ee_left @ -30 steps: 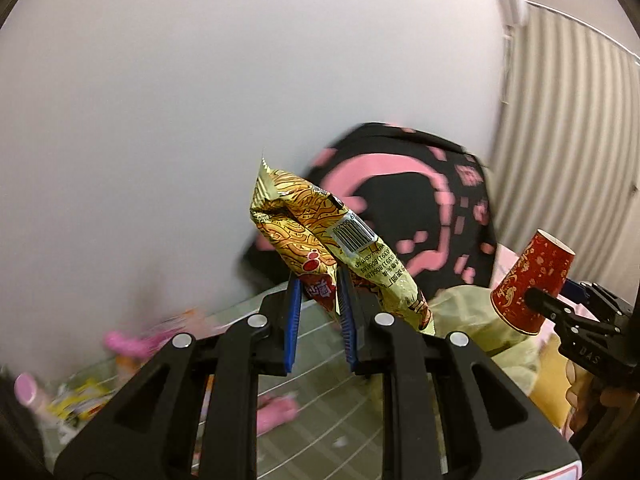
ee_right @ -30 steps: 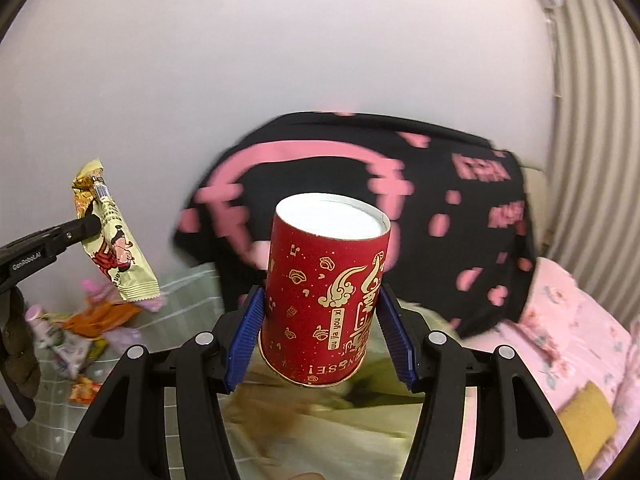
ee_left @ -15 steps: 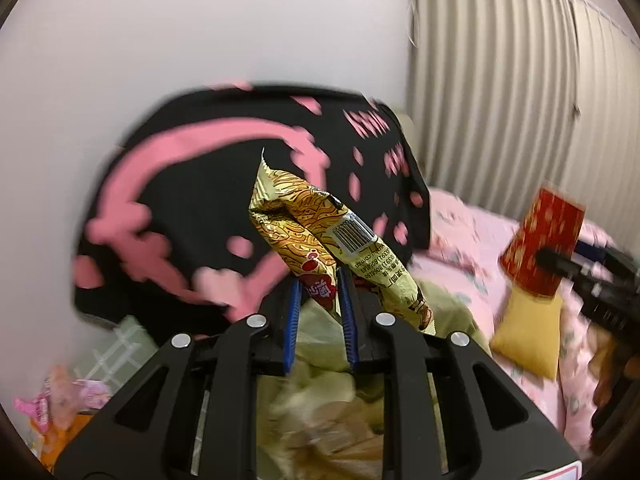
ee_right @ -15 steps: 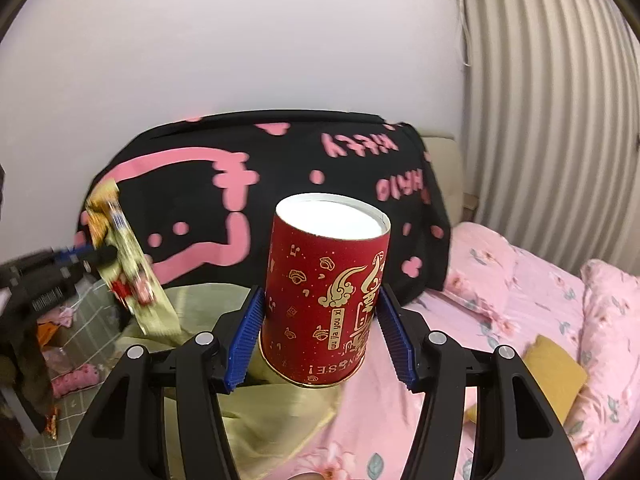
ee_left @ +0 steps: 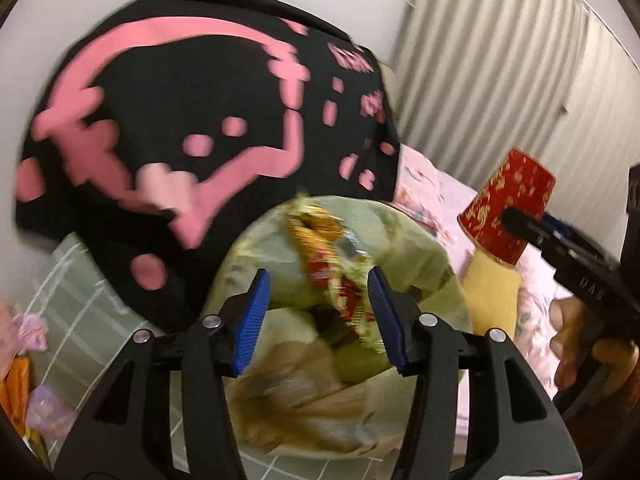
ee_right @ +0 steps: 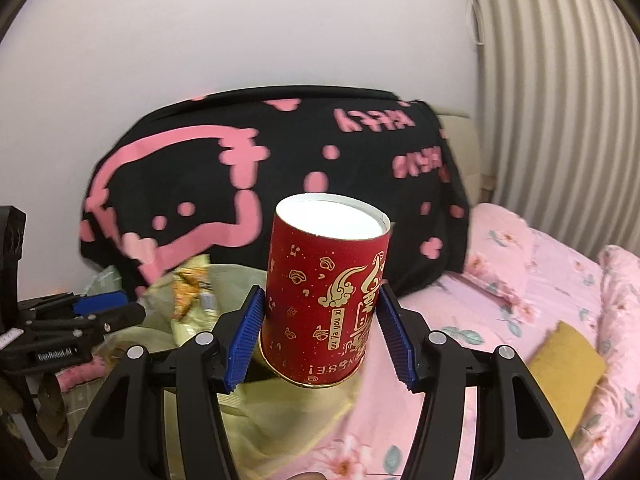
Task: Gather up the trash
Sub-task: 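Carry both items over the yellow trash bag and release them inside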
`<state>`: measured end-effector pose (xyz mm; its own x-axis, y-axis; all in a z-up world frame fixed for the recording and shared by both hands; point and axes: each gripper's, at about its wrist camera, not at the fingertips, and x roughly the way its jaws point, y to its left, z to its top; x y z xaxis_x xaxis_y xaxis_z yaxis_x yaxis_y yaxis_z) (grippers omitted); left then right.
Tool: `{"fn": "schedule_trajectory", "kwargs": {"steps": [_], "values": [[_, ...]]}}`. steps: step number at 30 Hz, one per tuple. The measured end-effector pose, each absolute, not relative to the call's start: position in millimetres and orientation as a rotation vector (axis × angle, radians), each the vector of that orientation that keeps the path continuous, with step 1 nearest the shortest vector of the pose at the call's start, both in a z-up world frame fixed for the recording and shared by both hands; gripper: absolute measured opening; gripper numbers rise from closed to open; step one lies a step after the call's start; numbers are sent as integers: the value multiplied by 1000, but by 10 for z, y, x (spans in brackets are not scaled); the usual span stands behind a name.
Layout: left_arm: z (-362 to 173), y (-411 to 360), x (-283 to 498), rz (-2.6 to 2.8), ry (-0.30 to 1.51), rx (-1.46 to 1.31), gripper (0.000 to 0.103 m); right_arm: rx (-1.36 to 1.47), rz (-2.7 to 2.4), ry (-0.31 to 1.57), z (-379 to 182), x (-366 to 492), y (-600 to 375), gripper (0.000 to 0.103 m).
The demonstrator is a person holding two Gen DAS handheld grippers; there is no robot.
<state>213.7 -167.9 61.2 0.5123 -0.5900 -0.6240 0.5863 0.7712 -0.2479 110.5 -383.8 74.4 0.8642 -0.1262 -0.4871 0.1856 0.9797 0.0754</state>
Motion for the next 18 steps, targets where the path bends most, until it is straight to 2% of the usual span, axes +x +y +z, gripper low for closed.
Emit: {"fn": "schedule_trajectory", "kwargs": {"steps": [6, 15, 18], "values": [[609, -1146, 2091, -573, 756, -81, 49, 122, -13, 527, 683, 1472, -3462, 54], [477, -654, 2011, -459, 782, -145, 49, 114, 55, 830, 16, 1895, -3145, 54], [431, -576, 1985, -448, 794, -162, 49, 129, 62, 830, -8, 1836, -3135, 54]]}}
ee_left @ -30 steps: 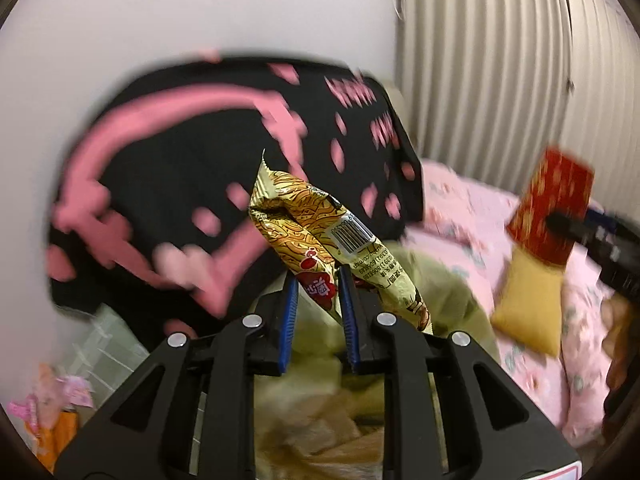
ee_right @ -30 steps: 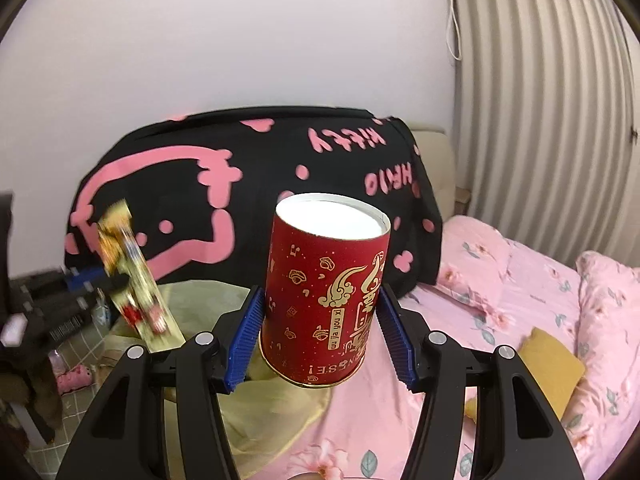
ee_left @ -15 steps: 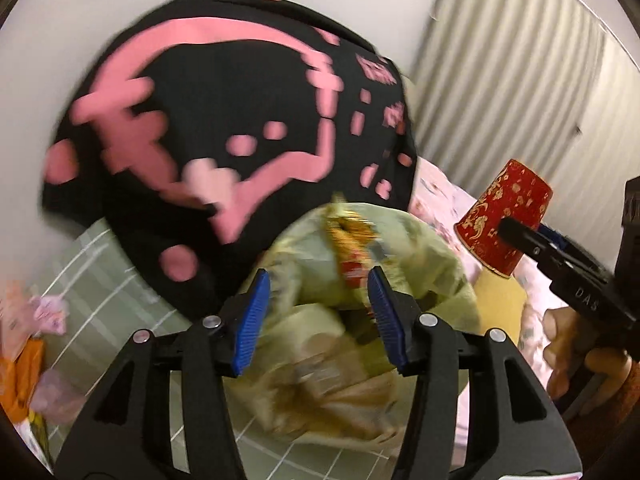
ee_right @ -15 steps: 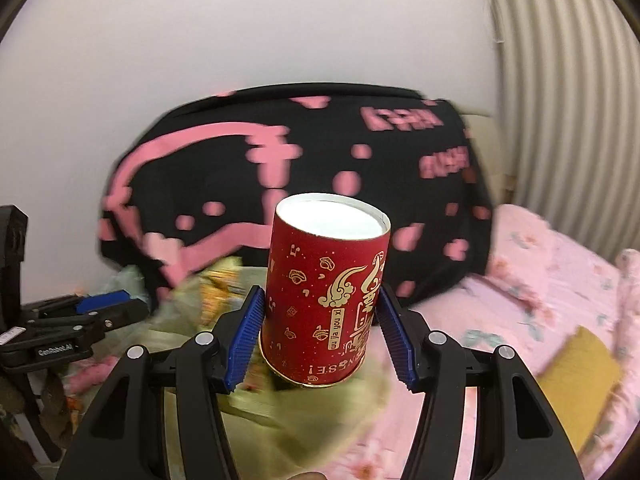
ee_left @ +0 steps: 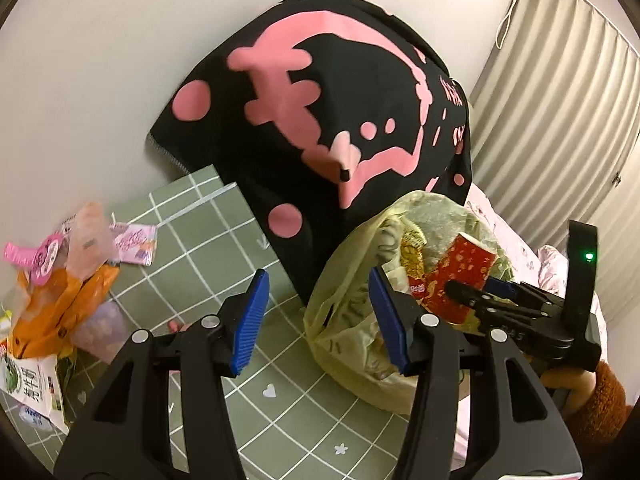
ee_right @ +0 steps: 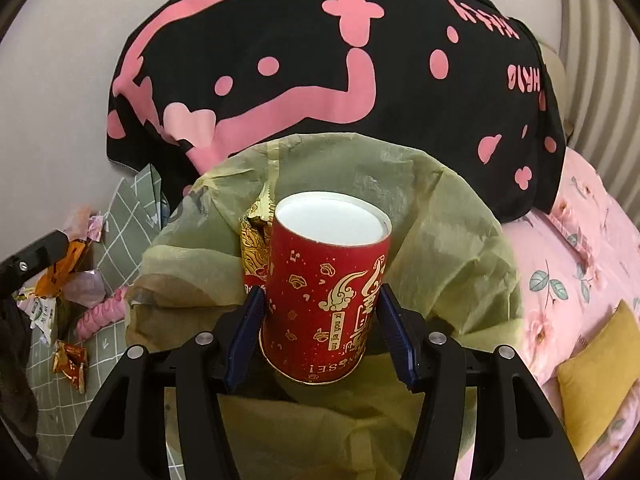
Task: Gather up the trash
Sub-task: 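Carry both items over the yellow trash bag and release them inside, then return both tools to the mat and grasp the pink lollipop snack with the right tool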
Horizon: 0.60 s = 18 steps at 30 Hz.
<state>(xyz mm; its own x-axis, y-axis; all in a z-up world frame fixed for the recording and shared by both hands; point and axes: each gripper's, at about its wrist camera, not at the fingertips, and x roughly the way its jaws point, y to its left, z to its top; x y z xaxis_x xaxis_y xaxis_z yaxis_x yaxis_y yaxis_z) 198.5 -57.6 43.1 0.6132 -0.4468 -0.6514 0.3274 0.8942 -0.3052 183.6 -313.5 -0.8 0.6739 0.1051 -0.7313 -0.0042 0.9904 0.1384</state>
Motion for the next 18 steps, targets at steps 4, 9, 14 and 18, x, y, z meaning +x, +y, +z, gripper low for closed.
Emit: {"fn": "schedule_trajectory", "kwargs": {"steps": [4, 9, 14, 18], "values": [[409, -523, 1926, -448, 782, -162, 52, 115, 50, 797, 64, 1740, -3119, 58], [391, -399, 1865, -437, 768, -180, 54, 80, 1, 757, 163, 1600, -3066, 59], [363, -109, 1792, -378, 754, -204, 55, 57, 10, 683, 356, 1492, -2953, 59], [345, 225, 1731, -300, 732, -244, 55, 60, 53, 645, 472, 1484, -2783, 59]]}}
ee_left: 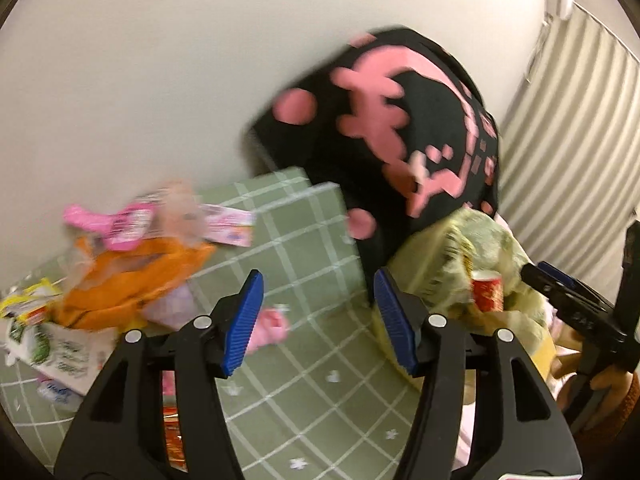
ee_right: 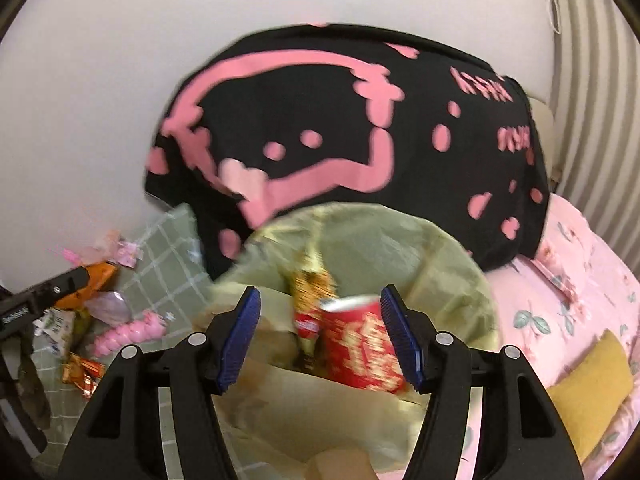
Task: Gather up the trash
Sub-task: 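Return both tools to the mat and grasp the pink lollipop snack with the right tool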
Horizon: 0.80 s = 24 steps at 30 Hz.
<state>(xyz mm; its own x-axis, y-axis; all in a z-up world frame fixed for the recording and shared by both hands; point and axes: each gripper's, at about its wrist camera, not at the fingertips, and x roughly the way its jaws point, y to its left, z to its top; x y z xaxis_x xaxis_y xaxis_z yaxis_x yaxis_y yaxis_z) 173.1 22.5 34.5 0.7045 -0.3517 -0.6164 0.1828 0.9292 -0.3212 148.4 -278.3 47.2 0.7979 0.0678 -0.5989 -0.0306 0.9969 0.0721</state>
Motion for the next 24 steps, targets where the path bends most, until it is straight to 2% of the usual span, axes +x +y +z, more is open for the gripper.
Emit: {"fn": "schedule_trajectory", "kwargs": {"steps": [13, 24], "values": [[294, 1532, 1430, 27, 676, -347, 55, -41, 274, 633, 428, 1762, -1735, 59], [179, 2119, 1112, 167, 682, -383, 55, -93, 501, 652, 339, 2105, -673, 58]]}}
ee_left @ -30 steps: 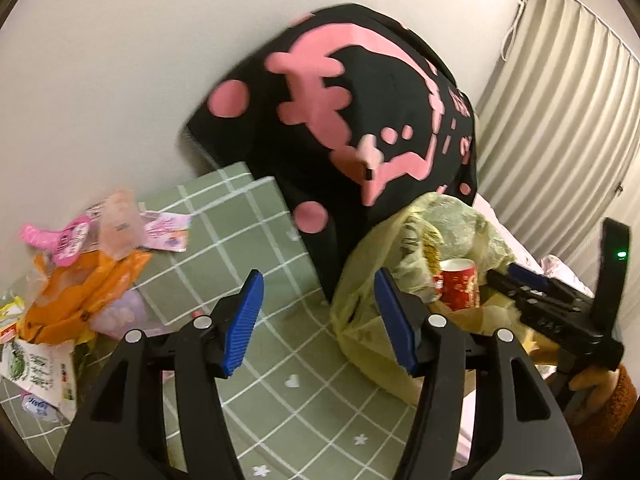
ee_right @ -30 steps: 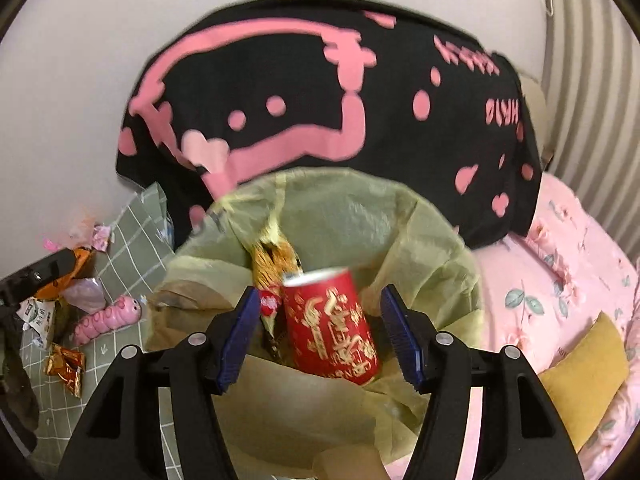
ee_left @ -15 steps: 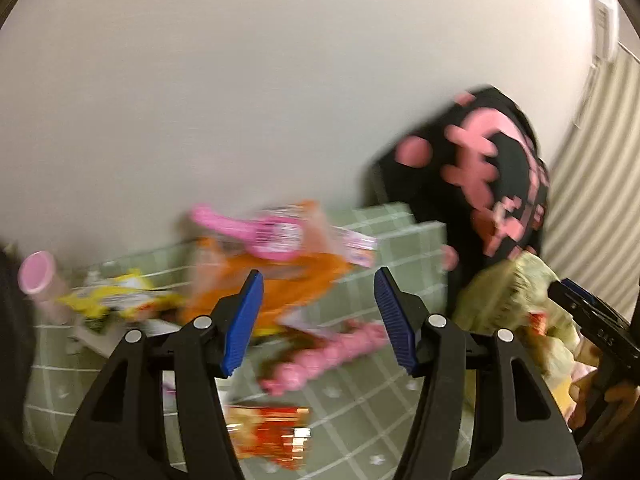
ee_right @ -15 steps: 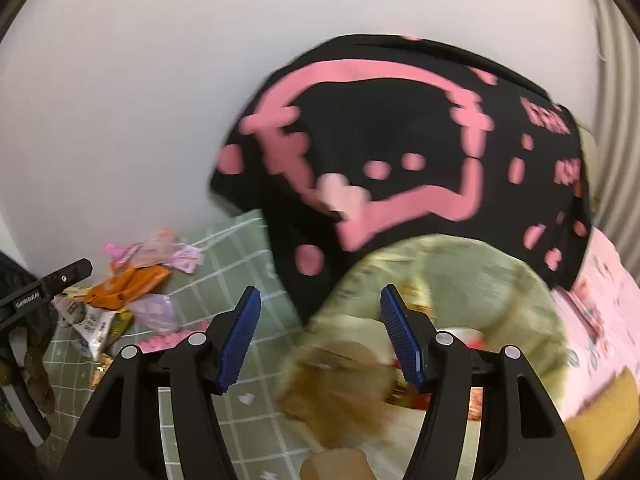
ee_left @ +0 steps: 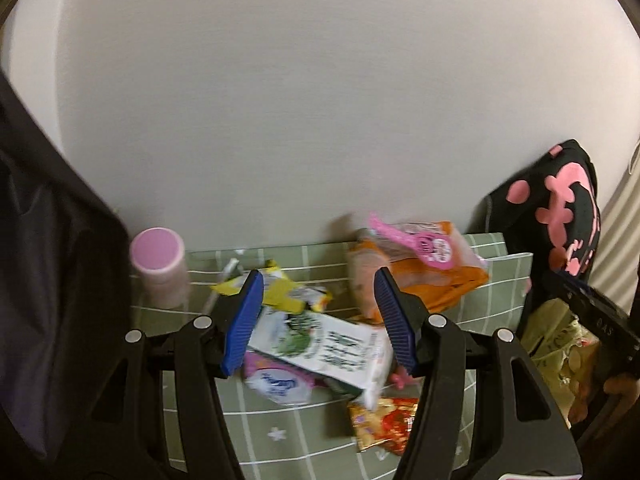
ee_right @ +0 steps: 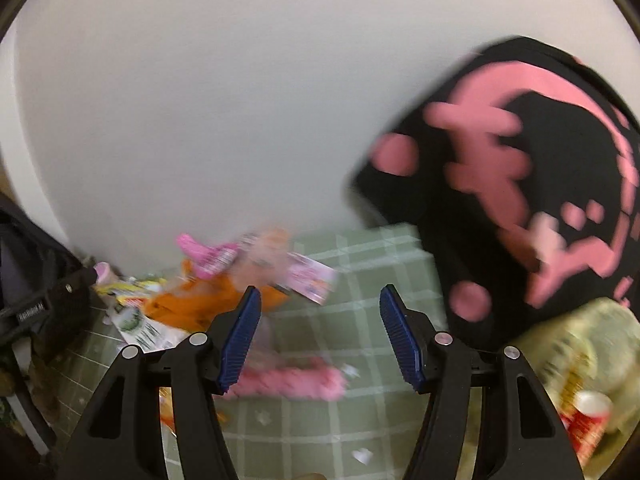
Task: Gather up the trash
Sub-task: 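Return both tools to the mat and grasp the pink lollipop snack with the right tool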
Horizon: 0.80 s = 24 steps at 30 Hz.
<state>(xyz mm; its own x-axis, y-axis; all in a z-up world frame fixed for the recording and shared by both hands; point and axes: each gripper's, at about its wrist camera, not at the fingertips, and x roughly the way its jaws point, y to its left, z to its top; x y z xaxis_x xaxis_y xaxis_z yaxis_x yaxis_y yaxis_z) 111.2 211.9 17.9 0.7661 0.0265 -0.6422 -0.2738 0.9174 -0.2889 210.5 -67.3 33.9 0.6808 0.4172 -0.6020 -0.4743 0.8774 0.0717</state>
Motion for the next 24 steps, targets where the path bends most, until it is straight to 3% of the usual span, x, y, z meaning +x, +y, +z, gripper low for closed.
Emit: {"fn": "schedule_trajectory", "kwargs": {"steps": [12, 17, 18, 19, 24], "values": [[132, 2374, 1020, 211, 695, -377, 55, -337, 689, 716, 33, 2570, 569, 54], [160, 2424, 1029, 215, 686, -367, 55, -404, 674, 799, -254, 2675, 630, 54], [160, 2437, 1037, 214, 684, -370, 55, -410, 674, 806, -278, 2648, 627, 53], [158, 2452, 1038, 214, 684, -374, 55, -418, 678, 816, -314, 2633, 605, 44], [91, 2495, 1100, 205, 698, -419, 55, -397, 672, 825, -319, 2511, 476, 44]]}}
